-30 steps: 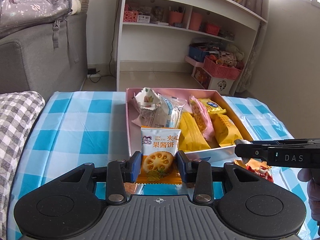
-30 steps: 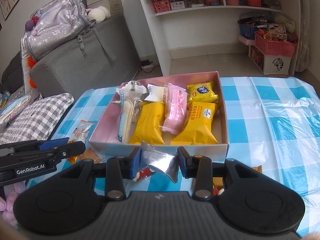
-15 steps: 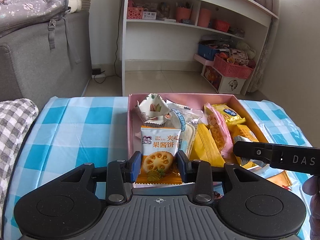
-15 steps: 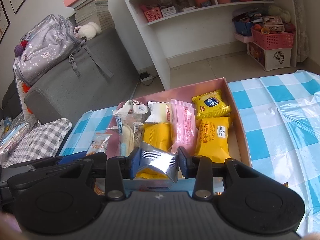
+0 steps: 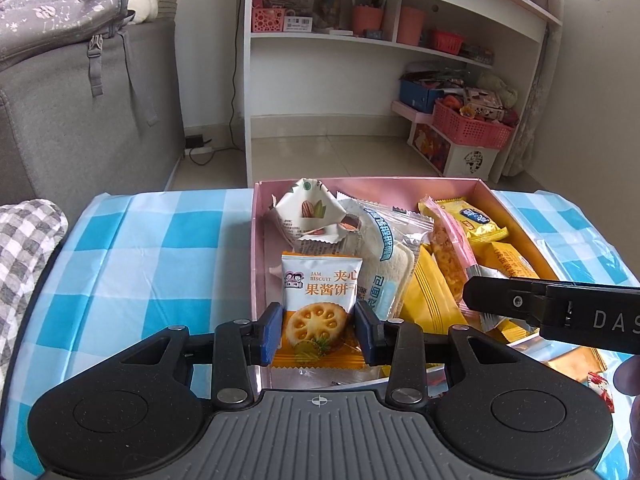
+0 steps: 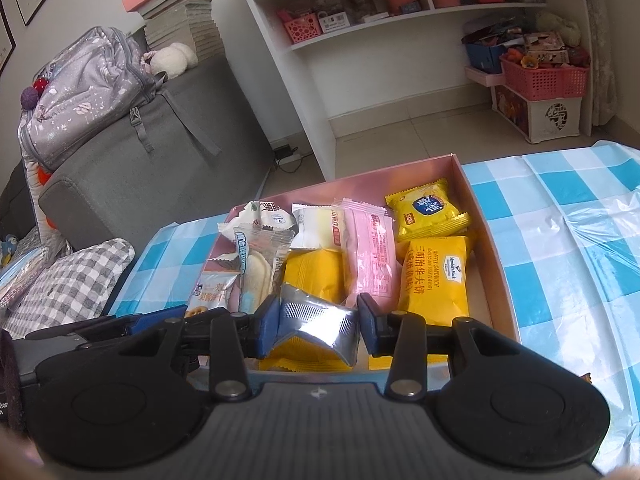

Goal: Organize snacks
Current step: 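Carry both snacks into the pink tray and open both tools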

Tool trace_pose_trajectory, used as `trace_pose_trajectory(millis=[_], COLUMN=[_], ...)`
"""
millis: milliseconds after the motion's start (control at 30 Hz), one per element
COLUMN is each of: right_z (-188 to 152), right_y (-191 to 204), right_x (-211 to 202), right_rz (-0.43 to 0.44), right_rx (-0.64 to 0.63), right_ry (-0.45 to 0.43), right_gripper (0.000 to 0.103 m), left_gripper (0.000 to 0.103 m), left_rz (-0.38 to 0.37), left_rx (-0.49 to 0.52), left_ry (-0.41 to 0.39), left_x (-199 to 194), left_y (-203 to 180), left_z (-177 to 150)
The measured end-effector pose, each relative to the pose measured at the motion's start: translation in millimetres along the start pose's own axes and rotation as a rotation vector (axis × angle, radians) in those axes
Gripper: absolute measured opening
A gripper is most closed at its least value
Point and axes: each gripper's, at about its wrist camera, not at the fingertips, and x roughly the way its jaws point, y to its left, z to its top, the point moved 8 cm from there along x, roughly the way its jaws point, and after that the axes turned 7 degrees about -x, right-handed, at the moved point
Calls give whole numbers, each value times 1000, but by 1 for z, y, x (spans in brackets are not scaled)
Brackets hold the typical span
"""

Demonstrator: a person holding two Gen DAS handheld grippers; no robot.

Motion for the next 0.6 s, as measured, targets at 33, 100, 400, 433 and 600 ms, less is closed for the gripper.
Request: trace_pose_trajectory(millis=[33,100,400,433,600], right_z=[0,1,4,4,3], right_y=[0,-2,1,1,-2], right_x=[0,-1,-7,-7,-12], right_rz=[-3,-9,1,0,-17], right_rx=[0,2,-28,-33,-47], right_ry=[-2,-8,-12,-11,-3], right_gripper=[48,60,67,67,70], left_gripper=[39,43,64,67,71], left_rz=[-6,-18,-36,-37,-34], left_rx=[-2,-5,34,39,41], left_ry=[-2,8,4,3,3], left_x=[0,0,-7,-9,-17], left_y=[0,-1,-10,-11,-11], left_z=[0,-1,-2,-2,-4])
